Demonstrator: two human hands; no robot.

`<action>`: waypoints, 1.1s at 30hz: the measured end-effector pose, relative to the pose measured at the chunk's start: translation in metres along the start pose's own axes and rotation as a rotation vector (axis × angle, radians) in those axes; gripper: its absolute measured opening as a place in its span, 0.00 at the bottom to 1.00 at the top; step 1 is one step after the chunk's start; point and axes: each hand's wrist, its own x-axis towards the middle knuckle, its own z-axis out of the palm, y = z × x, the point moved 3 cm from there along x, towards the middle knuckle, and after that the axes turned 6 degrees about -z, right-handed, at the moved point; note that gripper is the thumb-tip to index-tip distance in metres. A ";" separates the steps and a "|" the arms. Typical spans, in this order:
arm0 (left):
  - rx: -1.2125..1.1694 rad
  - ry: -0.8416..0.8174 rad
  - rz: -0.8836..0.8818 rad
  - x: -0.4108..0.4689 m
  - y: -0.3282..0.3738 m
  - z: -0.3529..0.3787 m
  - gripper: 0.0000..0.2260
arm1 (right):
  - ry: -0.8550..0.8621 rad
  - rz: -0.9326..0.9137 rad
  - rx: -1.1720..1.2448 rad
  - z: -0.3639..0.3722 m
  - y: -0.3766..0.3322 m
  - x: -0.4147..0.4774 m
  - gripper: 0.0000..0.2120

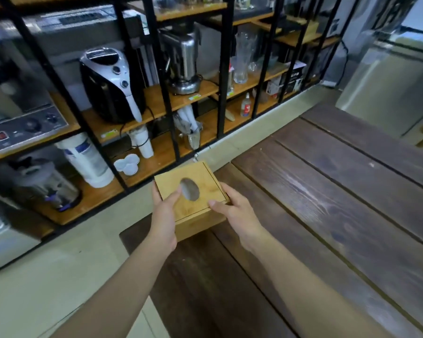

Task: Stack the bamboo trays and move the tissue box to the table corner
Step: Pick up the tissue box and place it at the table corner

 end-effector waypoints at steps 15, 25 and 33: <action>-0.069 0.164 -0.009 -0.021 -0.052 -0.084 0.27 | -0.208 0.030 -0.225 0.064 0.048 -0.020 0.29; 0.190 0.180 0.155 -0.022 -0.044 -0.094 0.25 | -0.273 -0.043 -0.392 0.063 0.040 -0.022 0.27; 0.711 0.155 0.449 -0.018 0.031 -0.055 0.29 | -0.331 -0.032 -0.790 0.038 0.003 -0.016 0.30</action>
